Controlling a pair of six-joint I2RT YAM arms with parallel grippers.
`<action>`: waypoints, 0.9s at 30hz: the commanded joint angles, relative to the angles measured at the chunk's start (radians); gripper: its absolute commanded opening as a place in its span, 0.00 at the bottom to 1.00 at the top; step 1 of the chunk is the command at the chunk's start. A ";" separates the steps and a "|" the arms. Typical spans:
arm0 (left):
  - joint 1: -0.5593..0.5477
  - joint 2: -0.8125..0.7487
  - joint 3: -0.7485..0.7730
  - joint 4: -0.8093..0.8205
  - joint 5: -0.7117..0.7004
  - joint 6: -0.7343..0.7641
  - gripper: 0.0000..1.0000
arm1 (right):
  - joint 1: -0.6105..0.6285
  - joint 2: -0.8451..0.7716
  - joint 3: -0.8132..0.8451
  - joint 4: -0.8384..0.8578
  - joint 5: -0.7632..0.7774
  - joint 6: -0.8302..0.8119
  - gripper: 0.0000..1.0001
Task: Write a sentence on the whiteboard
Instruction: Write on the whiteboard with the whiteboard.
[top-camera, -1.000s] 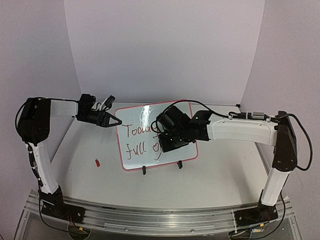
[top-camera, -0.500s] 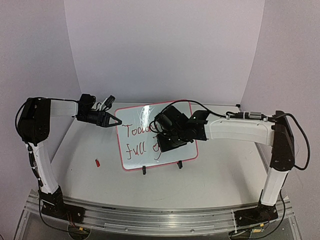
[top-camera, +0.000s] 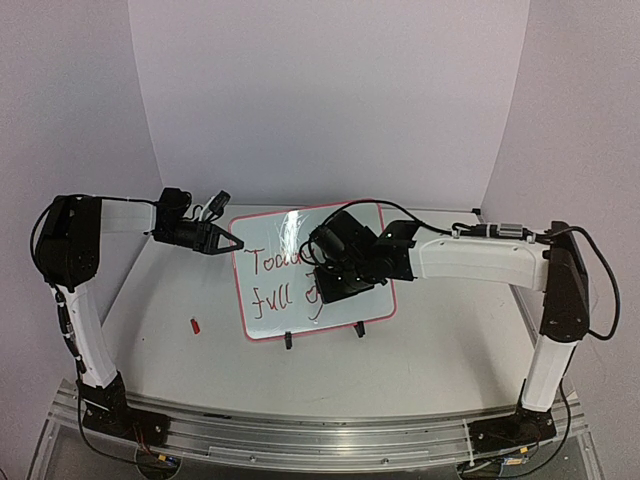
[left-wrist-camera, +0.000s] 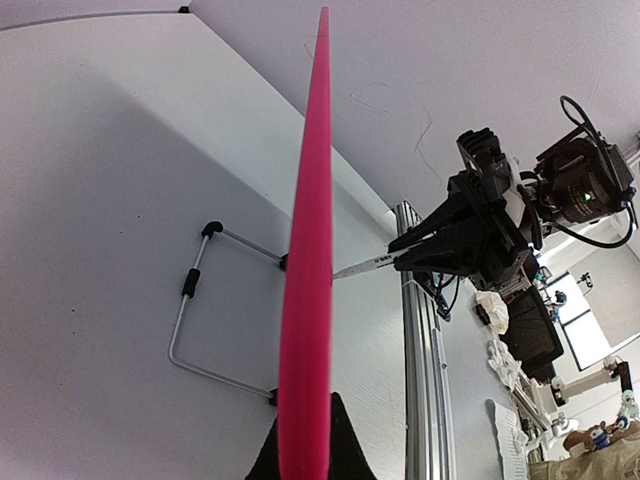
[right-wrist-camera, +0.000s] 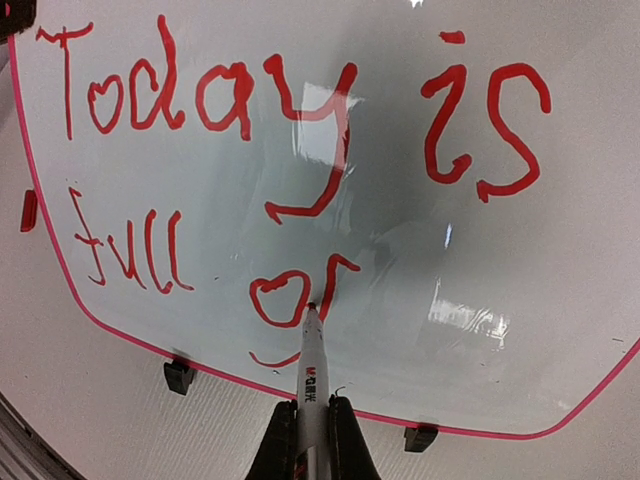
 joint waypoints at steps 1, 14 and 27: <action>-0.032 0.020 -0.003 -0.008 -0.097 0.084 0.00 | -0.019 -0.009 -0.004 -0.012 0.068 0.000 0.00; -0.033 0.023 0.001 -0.012 -0.105 0.083 0.00 | -0.024 -0.027 -0.020 -0.036 0.103 -0.003 0.00; -0.032 0.028 0.001 -0.012 -0.106 0.082 0.00 | -0.024 -0.048 -0.014 -0.038 0.084 -0.013 0.00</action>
